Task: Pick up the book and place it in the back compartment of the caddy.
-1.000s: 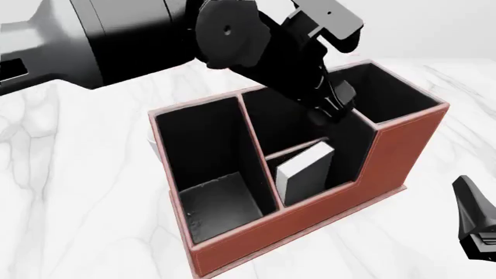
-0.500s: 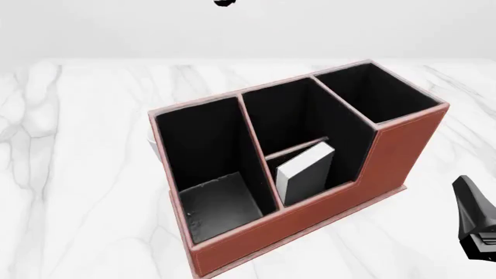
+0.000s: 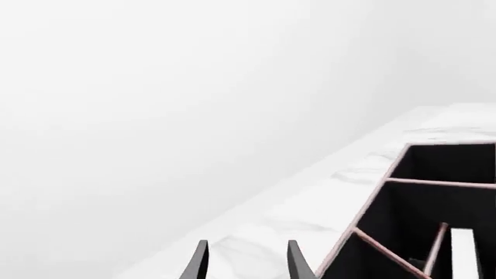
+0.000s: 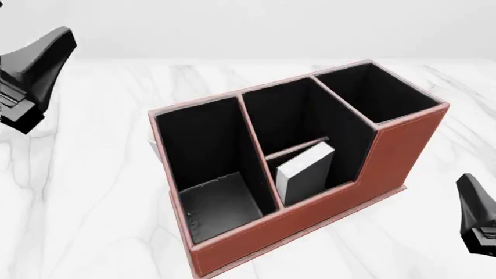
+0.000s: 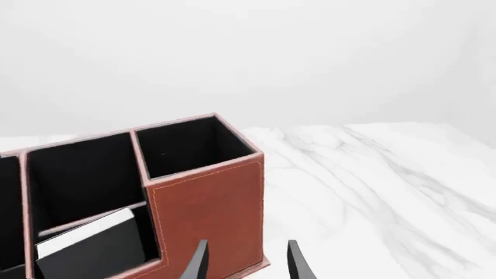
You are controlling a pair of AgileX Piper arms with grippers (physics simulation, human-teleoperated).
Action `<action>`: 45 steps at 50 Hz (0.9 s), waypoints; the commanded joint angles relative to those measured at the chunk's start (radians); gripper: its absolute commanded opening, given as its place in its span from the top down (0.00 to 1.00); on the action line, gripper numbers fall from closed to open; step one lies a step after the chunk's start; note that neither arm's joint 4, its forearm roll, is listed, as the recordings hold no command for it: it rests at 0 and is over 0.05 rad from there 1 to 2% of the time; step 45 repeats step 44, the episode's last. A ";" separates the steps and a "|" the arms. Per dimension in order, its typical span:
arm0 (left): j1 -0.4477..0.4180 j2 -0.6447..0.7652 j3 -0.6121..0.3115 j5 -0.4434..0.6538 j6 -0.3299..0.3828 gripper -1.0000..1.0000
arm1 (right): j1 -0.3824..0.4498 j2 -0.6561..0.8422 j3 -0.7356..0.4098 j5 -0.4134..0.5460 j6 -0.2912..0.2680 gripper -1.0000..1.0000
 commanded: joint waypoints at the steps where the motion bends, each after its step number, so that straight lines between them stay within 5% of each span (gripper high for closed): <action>1: 0.173 -0.245 0.490 -0.334 -0.168 0.00 | -0.092 0.214 -0.016 -0.096 0.105 0.00; 4: 0.243 -0.297 0.578 -0.385 -0.195 0.00 | -0.094 0.191 -0.053 -0.046 0.082 0.00; 9: 0.257 -0.268 0.585 -0.423 -0.201 0.00 | -0.108 0.171 -0.133 0.035 0.090 0.00; 13: 0.249 -0.222 0.586 -0.464 -0.182 0.00 | -0.107 0.143 -0.262 0.169 0.096 0.00; 21: 0.254 -0.310 0.586 -0.380 -0.195 0.00 | -0.111 0.144 -0.608 0.392 0.131 0.00; 29: 0.252 -0.328 0.586 -0.360 -0.217 0.00 | -0.090 0.302 -1.252 0.706 0.157 0.00; 34: 0.253 -0.368 0.586 -0.317 -0.226 0.00 | -0.076 0.462 -1.789 0.942 0.135 0.00; 35: 0.253 -0.369 0.586 -0.316 -0.226 0.00 | -0.076 0.463 -1.793 0.944 0.135 0.00; 39: 0.252 -0.402 0.586 -0.281 -0.227 0.00 | -0.069 0.655 -2.351 1.202 0.114 0.00; 41: 0.249 -0.412 0.586 -0.270 -0.227 0.00 | -0.080 0.679 -2.458 1.234 0.111 0.00; 45: 0.247 -0.396 0.586 -0.284 -0.230 0.00 | -0.075 0.661 -2.481 1.234 0.109 0.00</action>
